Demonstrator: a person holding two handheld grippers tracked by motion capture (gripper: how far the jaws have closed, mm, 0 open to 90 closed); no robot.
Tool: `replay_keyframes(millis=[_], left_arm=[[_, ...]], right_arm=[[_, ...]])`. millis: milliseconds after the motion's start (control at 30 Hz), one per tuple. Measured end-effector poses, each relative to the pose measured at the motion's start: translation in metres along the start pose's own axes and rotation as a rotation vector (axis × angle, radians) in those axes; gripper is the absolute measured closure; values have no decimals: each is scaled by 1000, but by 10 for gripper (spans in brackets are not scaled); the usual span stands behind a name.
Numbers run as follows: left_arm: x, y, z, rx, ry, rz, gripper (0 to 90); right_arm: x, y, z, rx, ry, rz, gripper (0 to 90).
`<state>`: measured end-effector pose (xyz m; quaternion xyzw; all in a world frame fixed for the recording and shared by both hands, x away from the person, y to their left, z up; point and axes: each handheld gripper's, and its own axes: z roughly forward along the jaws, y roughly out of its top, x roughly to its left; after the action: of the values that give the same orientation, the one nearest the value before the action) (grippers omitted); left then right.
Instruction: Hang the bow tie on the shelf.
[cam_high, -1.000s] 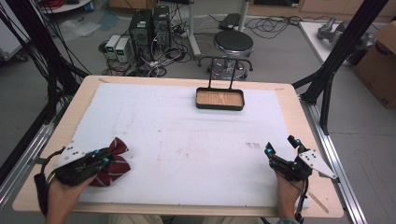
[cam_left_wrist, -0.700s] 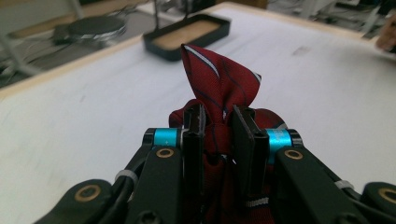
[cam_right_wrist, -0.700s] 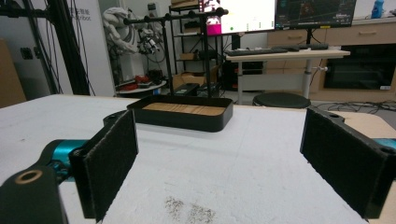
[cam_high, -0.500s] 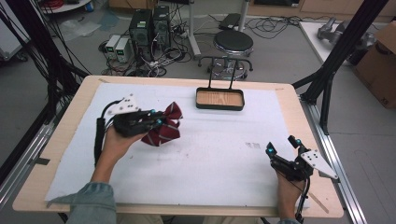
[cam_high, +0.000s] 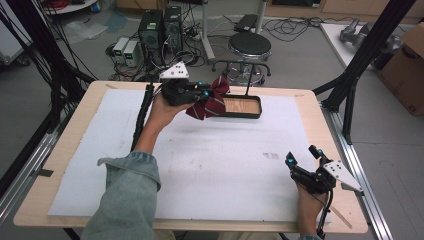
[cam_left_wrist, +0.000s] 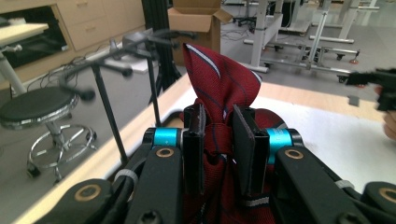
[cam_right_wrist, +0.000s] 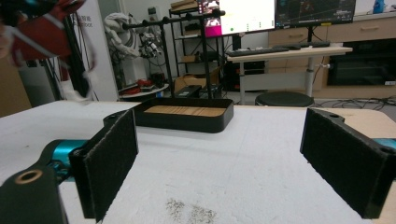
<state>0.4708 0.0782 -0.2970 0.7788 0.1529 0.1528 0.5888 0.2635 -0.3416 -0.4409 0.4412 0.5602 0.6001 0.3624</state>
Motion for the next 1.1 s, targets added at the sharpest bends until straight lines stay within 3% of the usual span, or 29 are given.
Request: replay_keyframes(millis=[233,433,533,800,1000,1100], left_arm=[[25,12,27,-28,52,12,745],[48,19,33,-53,124,5,745],[59,19,34,-62,163,-23,745],[82,-10,37,28,259,-114,745],[79,-28,44,91,282,-122,744],[75,-33,49,91,275,-125,744]], right_arm=[[-1,0,1,0,4,3,103],[0,0,1,6,4,2,103],[0,0,1,8,4,-3,103],[0,0,1,13,5,0,103],[0,0,1,11,4,1,103],[0,0,1,11,6,0,103]])
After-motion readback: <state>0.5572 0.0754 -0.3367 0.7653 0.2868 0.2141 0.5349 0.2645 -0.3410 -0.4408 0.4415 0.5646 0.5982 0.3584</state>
